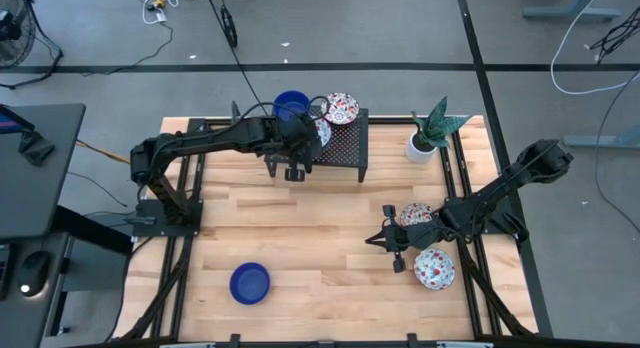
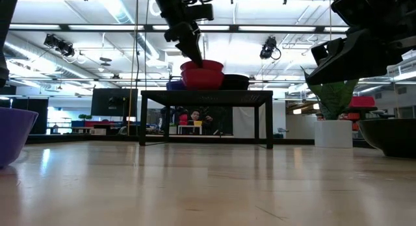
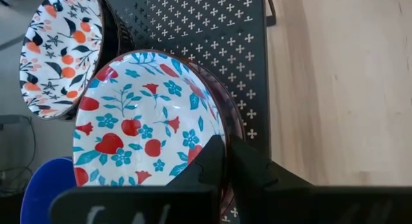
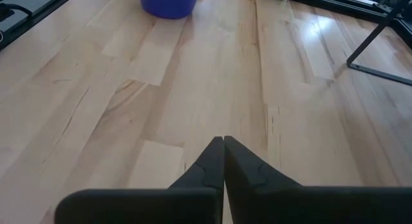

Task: Pick & Place Mini bowls
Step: Stack the top red bowl on top of the other red bowl on the shelf

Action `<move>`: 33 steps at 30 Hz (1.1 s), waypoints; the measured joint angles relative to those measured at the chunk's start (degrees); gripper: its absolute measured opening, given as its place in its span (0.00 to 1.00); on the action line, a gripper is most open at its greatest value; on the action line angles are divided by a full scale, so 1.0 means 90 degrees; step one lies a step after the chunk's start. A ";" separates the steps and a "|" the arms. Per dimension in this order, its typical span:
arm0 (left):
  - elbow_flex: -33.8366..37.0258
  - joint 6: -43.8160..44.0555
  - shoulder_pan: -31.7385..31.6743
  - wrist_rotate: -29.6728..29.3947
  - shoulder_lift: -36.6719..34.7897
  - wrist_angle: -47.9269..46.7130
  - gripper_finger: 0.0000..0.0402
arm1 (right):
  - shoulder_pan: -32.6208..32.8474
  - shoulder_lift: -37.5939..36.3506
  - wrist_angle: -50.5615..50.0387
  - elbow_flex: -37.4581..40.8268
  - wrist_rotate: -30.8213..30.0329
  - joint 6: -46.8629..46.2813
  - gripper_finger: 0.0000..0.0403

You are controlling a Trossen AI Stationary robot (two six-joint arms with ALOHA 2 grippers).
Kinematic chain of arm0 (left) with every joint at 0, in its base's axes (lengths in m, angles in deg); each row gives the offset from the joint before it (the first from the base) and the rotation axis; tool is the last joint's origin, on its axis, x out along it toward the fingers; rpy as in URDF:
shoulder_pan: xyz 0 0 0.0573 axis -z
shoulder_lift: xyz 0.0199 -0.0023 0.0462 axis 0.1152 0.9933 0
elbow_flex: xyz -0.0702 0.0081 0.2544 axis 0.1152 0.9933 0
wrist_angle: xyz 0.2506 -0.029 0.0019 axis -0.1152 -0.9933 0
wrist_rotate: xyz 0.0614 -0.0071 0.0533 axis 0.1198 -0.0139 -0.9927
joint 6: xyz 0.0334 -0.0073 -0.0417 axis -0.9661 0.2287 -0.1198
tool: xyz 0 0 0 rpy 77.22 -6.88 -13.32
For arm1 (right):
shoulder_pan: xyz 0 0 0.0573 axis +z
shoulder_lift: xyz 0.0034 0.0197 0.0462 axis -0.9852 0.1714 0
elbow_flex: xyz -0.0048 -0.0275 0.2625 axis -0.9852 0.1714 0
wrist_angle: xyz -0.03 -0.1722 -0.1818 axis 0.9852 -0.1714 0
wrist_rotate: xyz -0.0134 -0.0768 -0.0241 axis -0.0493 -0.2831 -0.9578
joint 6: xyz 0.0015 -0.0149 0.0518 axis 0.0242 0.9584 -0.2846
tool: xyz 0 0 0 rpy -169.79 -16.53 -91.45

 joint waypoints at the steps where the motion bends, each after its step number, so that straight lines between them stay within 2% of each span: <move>1: 0.0000 0.0008 -0.0001 0.0000 0.0000 0.0000 0.06 | 0.0000 0.0000 -0.0001 0.0000 -0.0001 0.0000 0.02; 12: -0.0002 0.0159 -0.0001 -0.0002 0.0000 0.0000 0.06 | 0.0001 0.0000 -0.0001 0.0000 -0.0001 -0.0017 0.02; 25: -0.0002 0.0172 -0.0001 -0.0024 -0.0002 0.0112 0.28 | -0.0001 0.0000 -0.0001 0.0000 0.0000 -0.0017 0.02; 29: -0.0008 0.0172 0.0009 -0.0019 -0.0024 0.0107 0.31 | -0.0001 0.0000 -0.0001 0.0000 -0.0001 -0.0017 0.02; 33: -0.0074 0.0194 0.0019 0.0102 -0.0052 -0.0006 0.29 | -0.0001 0.0000 -0.0001 0.0000 -0.0001 -0.0017 0.02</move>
